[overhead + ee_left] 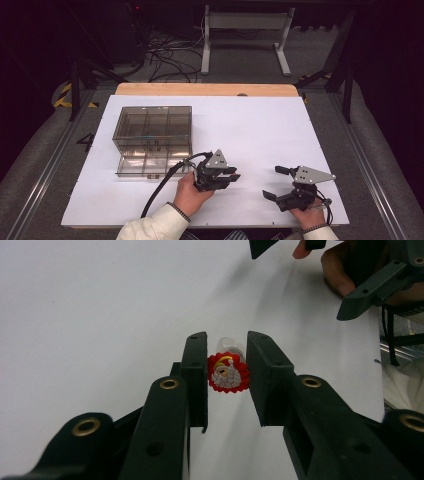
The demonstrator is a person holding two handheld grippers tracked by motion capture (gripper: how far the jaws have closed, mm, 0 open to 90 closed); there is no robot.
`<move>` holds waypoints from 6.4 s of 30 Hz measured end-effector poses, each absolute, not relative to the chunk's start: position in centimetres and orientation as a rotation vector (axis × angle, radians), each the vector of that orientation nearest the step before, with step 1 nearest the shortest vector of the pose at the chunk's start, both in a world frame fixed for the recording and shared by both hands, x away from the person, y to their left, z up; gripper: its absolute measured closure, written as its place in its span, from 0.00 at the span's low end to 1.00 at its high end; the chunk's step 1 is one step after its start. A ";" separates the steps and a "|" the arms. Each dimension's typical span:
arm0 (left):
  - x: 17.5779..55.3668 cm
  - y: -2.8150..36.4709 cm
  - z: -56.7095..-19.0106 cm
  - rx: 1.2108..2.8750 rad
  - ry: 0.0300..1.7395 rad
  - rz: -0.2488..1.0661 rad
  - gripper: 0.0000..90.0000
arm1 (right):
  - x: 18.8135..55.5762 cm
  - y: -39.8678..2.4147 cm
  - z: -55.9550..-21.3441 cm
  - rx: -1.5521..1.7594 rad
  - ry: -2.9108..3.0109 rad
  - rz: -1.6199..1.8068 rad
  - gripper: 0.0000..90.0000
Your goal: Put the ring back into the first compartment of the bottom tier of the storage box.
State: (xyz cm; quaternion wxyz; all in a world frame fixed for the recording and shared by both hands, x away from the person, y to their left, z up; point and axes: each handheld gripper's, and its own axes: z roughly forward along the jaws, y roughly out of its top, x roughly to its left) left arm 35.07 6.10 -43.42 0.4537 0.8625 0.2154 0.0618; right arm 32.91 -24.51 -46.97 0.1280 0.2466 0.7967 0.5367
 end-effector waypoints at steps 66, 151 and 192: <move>35.0 17.6 -40.6 2.051 0.778 0.306 0.80 | 33.0 -24.5 -47.0 0.718 2.323 1.566 0.02; 33.9 28.3 -42.7 1.999 1.118 0.471 0.79 | 33.0 -24.4 -47.0 0.709 2.330 1.558 0.02; 34.4 30.6 -44.3 2.015 1.256 0.498 0.79 | 33.0 -24.4 -47.0 0.716 2.331 1.551 0.03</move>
